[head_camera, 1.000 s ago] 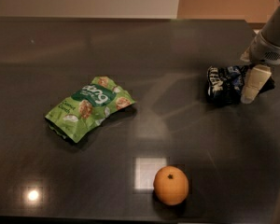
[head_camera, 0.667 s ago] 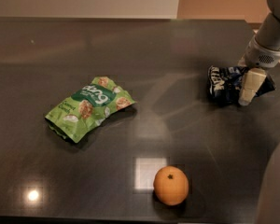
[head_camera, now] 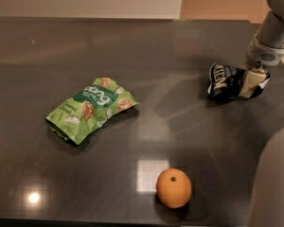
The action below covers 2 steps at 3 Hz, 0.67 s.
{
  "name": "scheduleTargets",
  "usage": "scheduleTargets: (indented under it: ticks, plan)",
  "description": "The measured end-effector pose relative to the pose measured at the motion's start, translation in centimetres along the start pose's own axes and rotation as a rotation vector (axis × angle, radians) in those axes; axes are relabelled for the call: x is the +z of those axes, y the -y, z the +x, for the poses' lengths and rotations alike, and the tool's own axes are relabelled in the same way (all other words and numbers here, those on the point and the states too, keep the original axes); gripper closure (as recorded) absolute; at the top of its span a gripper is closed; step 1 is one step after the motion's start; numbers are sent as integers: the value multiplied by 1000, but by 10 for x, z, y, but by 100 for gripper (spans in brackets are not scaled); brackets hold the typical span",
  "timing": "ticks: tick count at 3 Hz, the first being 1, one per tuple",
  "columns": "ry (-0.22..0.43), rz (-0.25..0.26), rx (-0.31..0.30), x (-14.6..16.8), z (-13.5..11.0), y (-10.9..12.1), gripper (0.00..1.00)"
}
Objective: Move blue chip bag near orange
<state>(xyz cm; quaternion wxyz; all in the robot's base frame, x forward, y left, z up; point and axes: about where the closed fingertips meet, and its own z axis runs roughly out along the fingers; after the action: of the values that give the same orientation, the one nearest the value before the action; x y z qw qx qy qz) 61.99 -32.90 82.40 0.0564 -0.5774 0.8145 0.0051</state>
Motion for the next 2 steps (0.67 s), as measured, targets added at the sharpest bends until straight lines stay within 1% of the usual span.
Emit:
scheduleTargets:
  ticks: [1, 2]
  plan:
    - [65, -30, -18, -12, -10, -24, 100]
    - [197, -42, -79, -55, -46, -71, 100]
